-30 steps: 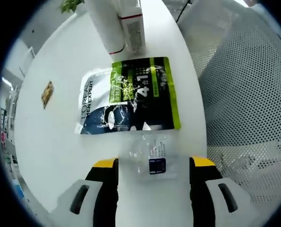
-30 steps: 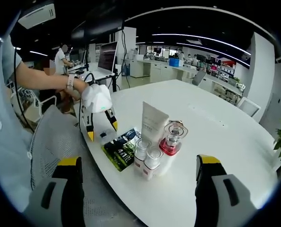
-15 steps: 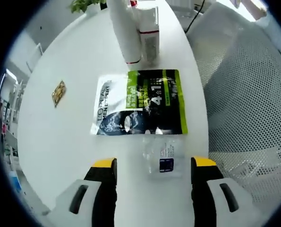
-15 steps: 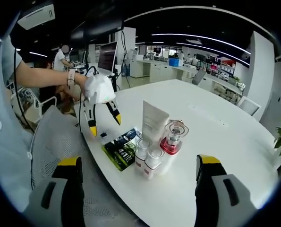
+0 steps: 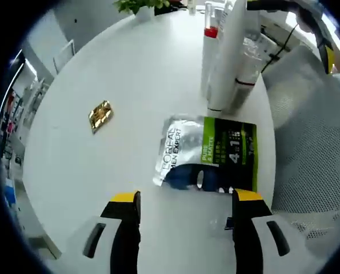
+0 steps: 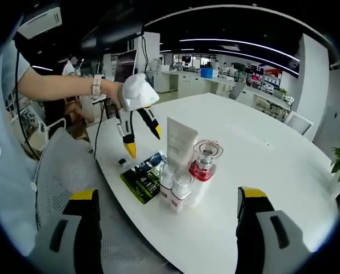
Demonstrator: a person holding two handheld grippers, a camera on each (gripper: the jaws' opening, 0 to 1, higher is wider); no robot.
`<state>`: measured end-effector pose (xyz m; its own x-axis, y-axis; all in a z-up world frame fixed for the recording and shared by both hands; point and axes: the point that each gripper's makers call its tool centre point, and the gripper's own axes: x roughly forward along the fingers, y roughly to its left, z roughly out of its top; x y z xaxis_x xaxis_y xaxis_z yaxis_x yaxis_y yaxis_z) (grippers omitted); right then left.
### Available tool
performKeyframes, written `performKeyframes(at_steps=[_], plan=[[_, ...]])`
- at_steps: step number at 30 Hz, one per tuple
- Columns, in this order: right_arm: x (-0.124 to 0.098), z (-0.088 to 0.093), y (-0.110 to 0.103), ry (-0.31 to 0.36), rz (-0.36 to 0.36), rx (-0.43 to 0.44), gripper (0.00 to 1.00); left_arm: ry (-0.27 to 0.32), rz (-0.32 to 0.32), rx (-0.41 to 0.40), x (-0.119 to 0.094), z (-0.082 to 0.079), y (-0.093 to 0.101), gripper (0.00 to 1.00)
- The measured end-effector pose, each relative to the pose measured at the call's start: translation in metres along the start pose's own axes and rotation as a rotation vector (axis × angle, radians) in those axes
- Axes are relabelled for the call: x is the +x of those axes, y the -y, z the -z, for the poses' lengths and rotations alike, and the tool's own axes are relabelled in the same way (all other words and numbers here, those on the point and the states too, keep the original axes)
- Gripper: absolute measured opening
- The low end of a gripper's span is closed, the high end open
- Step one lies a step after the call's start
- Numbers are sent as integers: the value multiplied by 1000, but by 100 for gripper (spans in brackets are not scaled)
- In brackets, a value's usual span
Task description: Arrange the skincare products in the storage area until every visible bottle or jar stands upright without overlapping.
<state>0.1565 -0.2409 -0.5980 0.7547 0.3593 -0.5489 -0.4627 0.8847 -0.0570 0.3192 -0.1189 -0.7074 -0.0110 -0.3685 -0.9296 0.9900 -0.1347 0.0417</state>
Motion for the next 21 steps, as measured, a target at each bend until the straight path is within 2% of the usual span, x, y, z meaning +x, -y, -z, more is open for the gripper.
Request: performKeyframes(at_steps=[11,21], plan=[[2,8,8,-25,17,27,100,60,-77,-106,10,-40,-55,64],[2,7,23,-34,34,26,100,99,-107,-191,24,-71,-92,66]])
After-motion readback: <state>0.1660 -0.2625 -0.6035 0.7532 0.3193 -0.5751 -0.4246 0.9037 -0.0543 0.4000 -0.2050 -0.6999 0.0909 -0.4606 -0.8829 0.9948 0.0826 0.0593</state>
